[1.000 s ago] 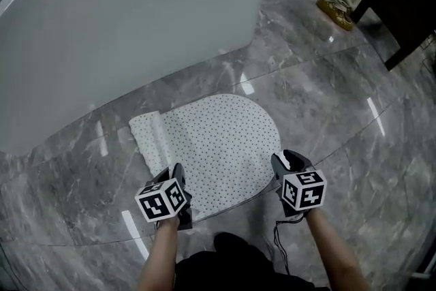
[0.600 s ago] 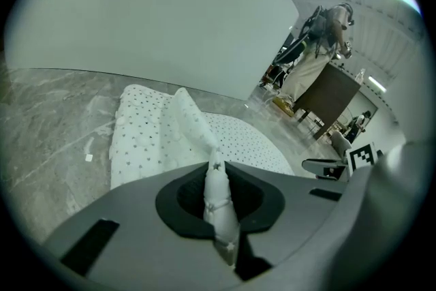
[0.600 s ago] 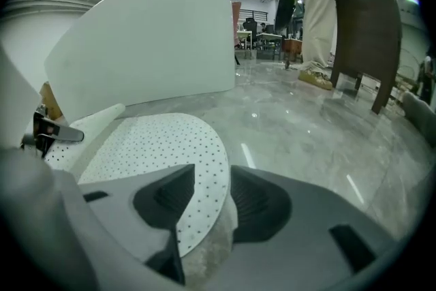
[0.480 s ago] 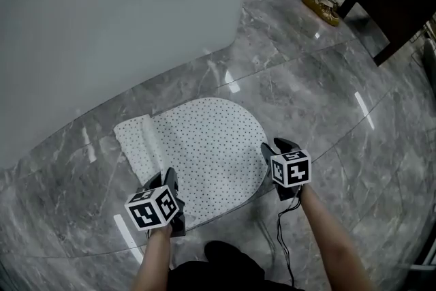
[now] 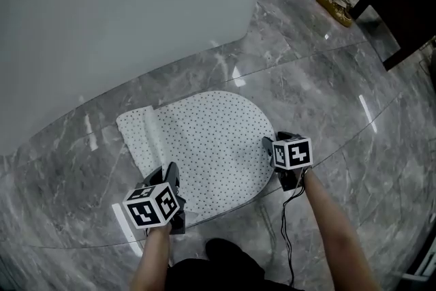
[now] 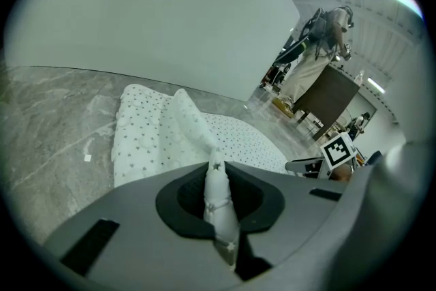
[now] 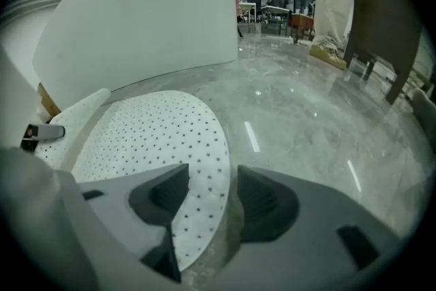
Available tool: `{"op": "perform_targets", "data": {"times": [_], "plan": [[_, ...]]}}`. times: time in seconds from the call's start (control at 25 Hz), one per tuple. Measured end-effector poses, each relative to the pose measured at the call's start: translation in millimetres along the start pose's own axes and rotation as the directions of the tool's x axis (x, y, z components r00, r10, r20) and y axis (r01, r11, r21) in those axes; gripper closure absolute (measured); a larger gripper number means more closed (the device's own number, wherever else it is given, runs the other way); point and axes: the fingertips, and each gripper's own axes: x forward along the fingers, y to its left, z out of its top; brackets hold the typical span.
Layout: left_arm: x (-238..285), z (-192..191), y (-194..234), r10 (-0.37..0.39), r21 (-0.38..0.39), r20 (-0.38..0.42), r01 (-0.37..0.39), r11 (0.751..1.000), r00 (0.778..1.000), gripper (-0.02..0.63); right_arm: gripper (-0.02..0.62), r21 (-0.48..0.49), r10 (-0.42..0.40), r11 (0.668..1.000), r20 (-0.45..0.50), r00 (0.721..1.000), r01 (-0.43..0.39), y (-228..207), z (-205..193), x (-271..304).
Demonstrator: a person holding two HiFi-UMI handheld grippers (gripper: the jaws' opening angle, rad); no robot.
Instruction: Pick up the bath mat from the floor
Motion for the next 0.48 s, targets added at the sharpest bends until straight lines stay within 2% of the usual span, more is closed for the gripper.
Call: {"op": "perform_targets", "data": {"times": [0.08, 0.24, 0.48], "plan": [[-2, 0, 3, -0.001, -0.005, 0.005, 0.001, 1.000, 1.000, 0.581, 0.383, 0.040, 0.018, 0.999, -0.020, 1.000, -0.017, 0, -3, 3], [-8, 1, 10, -0.007, -0.039, 0.018, 0.008, 0.999, 1.000, 0.581, 0.373, 0.098, 0.110, 0.989, -0.030, 0.993, -0.107, 10, -2, 3], [-17, 0, 14, -0.011, -0.059, 0.034, 0.013, 0.998, 0.999, 0.581, 0.360, 0.080, 0.134, 0.988, -0.034, 0.990, -0.131, 20, -4, 1]]}}
